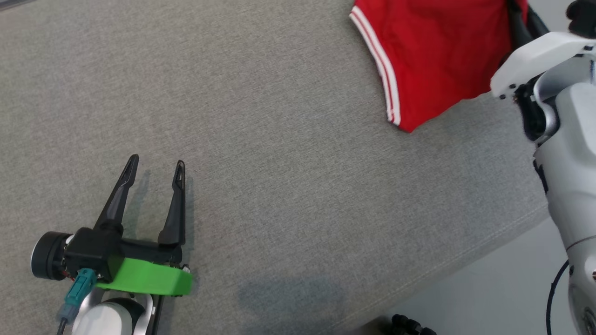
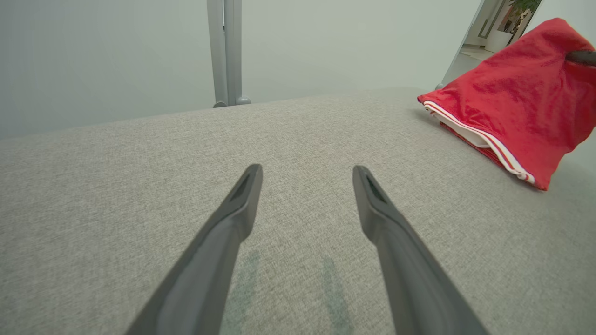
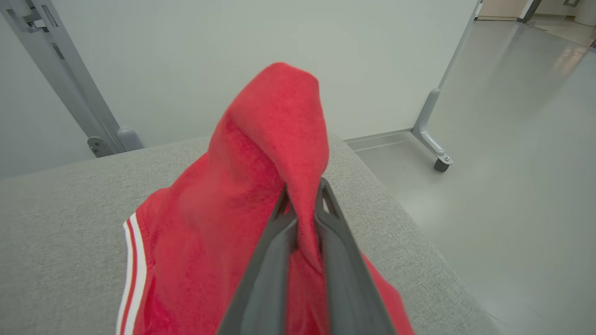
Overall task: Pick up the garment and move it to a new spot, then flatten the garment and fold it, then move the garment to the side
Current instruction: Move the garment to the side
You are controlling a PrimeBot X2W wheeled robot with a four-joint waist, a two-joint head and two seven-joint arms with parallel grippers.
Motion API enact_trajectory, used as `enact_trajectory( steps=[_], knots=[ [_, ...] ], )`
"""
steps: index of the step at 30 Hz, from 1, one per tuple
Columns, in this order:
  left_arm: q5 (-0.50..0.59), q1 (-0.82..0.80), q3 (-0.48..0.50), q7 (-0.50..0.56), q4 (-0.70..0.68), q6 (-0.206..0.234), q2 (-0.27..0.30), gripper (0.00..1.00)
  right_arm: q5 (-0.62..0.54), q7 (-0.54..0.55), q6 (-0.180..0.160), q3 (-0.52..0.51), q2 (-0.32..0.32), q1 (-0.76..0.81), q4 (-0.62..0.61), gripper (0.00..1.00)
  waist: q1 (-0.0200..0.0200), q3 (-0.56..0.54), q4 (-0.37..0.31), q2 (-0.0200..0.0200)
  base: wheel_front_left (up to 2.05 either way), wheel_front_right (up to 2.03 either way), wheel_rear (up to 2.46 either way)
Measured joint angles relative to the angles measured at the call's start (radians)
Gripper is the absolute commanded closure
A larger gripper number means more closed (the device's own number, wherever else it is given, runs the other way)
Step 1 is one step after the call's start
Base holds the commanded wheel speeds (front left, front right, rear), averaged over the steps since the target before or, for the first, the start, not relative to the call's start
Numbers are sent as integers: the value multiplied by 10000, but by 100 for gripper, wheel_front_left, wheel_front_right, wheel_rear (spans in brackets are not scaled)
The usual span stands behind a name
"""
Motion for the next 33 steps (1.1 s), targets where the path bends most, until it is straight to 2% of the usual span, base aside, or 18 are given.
enact_trajectory(
  steps=[10, 11, 12, 16, 22, 26, 30, 33],
  knots=[
    [169, -182, -222, 347, -807, 56, 115, 0, -1124, -851, 0, -901, -1007, -1072, 1772, 100, 1, 795, 723, 0, 0, 0, 0],
    [171, -184, -224, 349, -830, 59, 121, 0, -1298, -972, 0, -1026, -1072, -1174, 1931, 60, 0, 864, 790, 0, 0, 0, 0],
    [174, -186, -230, 349, -851, 79, 123, 0, -1503, -1110, 0, -1158, -1135, -1271, 2063, 0, 1, 928, 860, 0, 0, 0, 0],
    [186, -186, -244, 339, -859, 134, 121, 0, -2297, -1505, 0, -1521, -1137, -1446, 2157, 0, 1, 1094, 1114, 0, 0, 0, 0],
    [61, -186, -244, 142, -667, 171, 56, 0, -2761, -1561, 0, -1561, -353, -1130, 1095, 0, 1, 952, 1208, 0, 0, 0, 0],
    [-29, -216, -184, -109, -437, 176, 31, 0, -2504, -1561, 0, -1007, 92, -525, 347, 0, 0, 668, 1183, 0, 0, 0, 0],
    [-297, -427, 79, -424, -19, 209, 29, 0, -2096, -1567, 0, -194, 107, 2, -500, 0, 0, 264, 1222, 0, 0, 0, 0],
    [-307, -500, 316, -671, 428, 389, 21, 0, -1616, -1569, 0, 489, 180, 567, -1055, 0, 0, -119, 1304, 0, 0, 0, 0]
  ],
)
